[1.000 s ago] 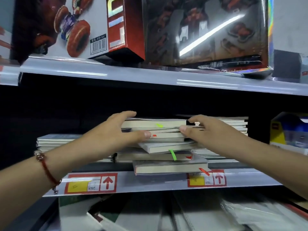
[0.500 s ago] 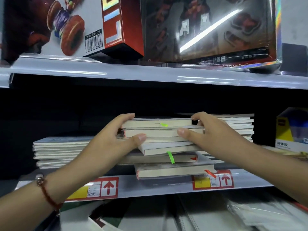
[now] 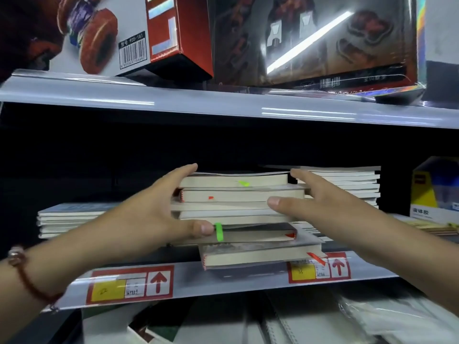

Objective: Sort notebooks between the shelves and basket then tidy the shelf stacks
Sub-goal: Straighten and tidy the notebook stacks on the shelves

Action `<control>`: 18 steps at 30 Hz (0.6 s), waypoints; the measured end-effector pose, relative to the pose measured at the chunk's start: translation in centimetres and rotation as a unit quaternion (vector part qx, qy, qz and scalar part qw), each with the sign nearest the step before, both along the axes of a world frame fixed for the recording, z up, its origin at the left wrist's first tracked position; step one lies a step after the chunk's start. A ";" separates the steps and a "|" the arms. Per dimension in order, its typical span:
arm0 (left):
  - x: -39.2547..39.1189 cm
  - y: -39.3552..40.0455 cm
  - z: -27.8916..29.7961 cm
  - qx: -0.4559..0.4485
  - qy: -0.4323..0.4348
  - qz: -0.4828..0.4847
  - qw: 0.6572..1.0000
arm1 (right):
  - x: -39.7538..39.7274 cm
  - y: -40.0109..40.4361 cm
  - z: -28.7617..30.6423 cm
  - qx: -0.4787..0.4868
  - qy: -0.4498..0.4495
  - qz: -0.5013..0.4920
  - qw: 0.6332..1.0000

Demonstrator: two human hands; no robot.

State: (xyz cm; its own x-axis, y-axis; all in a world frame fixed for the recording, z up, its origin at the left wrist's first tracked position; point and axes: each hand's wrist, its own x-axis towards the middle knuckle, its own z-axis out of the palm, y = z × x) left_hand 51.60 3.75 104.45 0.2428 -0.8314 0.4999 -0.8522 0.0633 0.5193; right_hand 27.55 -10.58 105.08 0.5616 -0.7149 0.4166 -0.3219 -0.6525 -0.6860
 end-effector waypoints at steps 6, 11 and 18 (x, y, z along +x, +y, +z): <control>2.6 -0.6 0.9 0.014 0.060 -0.061 0.996 | 0.6 -0.6 0.1 -0.089 0.076 0.005 0.993; 3.2 -1.5 1.2 -0.001 0.060 -0.030 0.998 | 1.6 -1.2 0.4 -0.115 0.091 -0.003 0.989; 3.0 -3.0 1.2 -0.034 -0.085 0.074 0.993 | 2.9 -3.7 0.5 -0.092 0.062 0.008 0.994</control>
State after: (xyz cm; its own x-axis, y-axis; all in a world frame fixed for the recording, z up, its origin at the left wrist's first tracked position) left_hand 54.60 0.77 105.61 0.2677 -0.7559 0.5975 -0.9298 -0.0401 0.3658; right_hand 30.46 -14.27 105.59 0.6273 -0.6241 0.4657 -0.3858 -0.7686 -0.5103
